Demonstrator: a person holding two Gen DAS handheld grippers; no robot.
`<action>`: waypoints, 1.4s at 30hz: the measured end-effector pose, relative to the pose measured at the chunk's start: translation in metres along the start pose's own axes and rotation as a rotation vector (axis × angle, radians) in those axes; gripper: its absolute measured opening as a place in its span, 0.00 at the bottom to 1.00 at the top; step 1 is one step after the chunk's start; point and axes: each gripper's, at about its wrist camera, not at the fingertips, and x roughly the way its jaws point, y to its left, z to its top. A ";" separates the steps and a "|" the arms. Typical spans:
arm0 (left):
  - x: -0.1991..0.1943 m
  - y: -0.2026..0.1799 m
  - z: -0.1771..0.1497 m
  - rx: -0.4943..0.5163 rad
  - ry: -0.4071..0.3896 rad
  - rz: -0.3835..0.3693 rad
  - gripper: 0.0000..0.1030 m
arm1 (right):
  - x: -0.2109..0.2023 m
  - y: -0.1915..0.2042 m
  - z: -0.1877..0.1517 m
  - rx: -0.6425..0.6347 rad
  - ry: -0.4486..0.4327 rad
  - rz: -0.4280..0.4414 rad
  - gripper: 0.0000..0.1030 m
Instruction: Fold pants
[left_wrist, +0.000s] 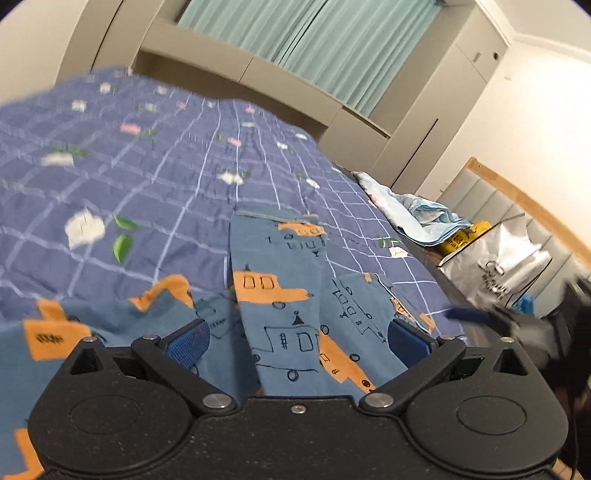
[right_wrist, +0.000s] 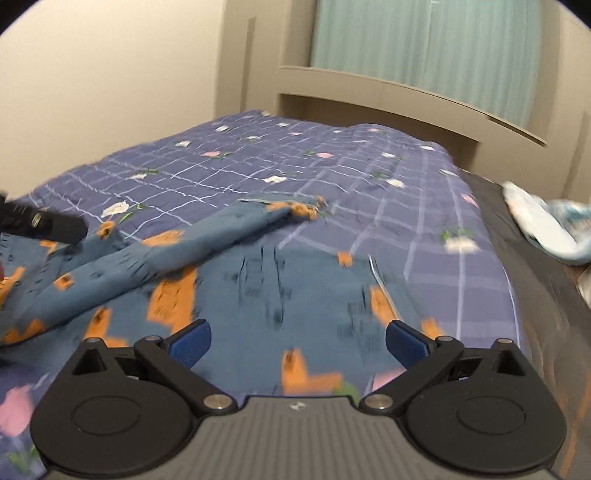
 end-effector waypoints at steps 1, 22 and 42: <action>0.002 0.006 0.000 -0.027 0.008 -0.019 0.99 | 0.009 -0.002 0.011 -0.019 0.013 0.047 1.00; 0.020 0.054 -0.005 -0.248 0.099 -0.085 0.36 | 0.200 0.090 0.157 -0.163 0.335 0.146 0.75; -0.002 0.002 0.019 -0.077 0.073 -0.062 0.00 | 0.159 0.058 0.167 -0.052 0.195 0.048 0.02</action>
